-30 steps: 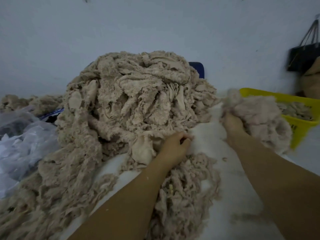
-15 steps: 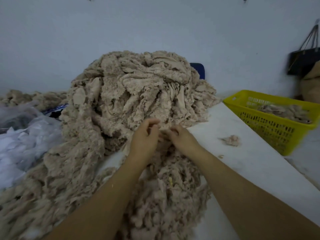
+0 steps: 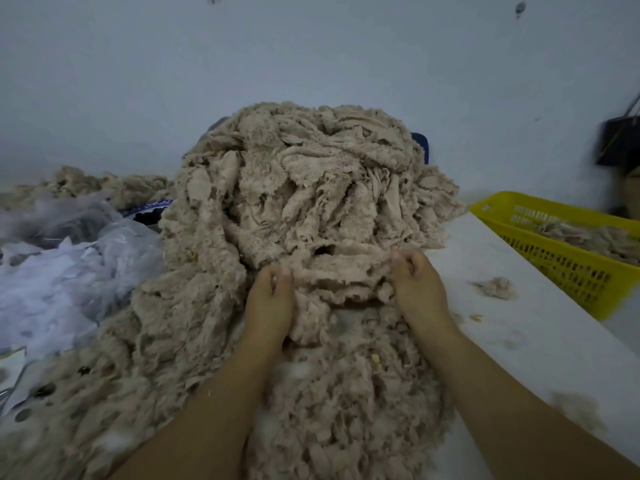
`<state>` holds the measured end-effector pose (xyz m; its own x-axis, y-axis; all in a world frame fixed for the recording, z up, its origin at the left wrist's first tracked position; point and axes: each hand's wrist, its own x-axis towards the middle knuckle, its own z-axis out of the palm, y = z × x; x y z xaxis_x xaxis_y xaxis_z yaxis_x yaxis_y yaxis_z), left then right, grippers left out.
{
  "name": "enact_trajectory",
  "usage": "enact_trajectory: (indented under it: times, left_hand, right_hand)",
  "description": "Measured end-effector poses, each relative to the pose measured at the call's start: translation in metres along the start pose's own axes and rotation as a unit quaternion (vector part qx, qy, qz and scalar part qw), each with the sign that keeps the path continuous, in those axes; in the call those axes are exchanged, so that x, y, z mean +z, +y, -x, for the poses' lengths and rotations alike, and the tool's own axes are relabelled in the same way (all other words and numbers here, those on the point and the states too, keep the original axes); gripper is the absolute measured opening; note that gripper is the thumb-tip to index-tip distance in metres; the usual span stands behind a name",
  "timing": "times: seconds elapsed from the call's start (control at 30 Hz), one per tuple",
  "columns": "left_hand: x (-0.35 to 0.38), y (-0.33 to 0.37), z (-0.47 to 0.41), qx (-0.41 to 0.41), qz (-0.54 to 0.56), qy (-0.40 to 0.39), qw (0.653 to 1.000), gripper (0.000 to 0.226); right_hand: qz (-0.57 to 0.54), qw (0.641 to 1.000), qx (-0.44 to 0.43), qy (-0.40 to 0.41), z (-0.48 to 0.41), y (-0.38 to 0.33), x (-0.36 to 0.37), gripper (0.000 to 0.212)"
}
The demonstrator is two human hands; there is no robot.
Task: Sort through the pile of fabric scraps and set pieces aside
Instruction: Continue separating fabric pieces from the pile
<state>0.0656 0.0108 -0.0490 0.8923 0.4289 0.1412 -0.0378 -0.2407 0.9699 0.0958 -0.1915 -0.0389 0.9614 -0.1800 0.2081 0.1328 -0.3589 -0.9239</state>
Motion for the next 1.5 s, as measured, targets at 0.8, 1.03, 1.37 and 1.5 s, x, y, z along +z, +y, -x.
enact_trajectory:
  times: [0.8, 1.03, 1.37, 1.5]
  left_hand:
    - [0.000, 0.001, -0.006, 0.055, -0.108, -0.024, 0.992, 0.021]
    - [-0.014, 0.018, -0.011, -0.226, 0.382, 0.073, 0.893, 0.038]
    - [-0.024, 0.021, -0.005, -0.172, 0.451, -0.115, 0.868, 0.042]
    - [-0.007, 0.026, 0.010, -0.041, 0.242, -0.165, 0.955, 0.060]
  right_hand:
    - [-0.046, 0.991, -0.120, -0.028, 0.017, -0.020, 0.015, 0.040]
    - [-0.122, 0.992, -0.038, -0.009, 0.012, -0.023, 0.013, 0.041]
    - [-0.269, 0.948, 0.130, 0.108, -0.013, -0.011, -0.009, 0.044]
    - [-0.214, 0.976, 0.043, 0.010, 0.005, -0.023, 0.003, 0.032]
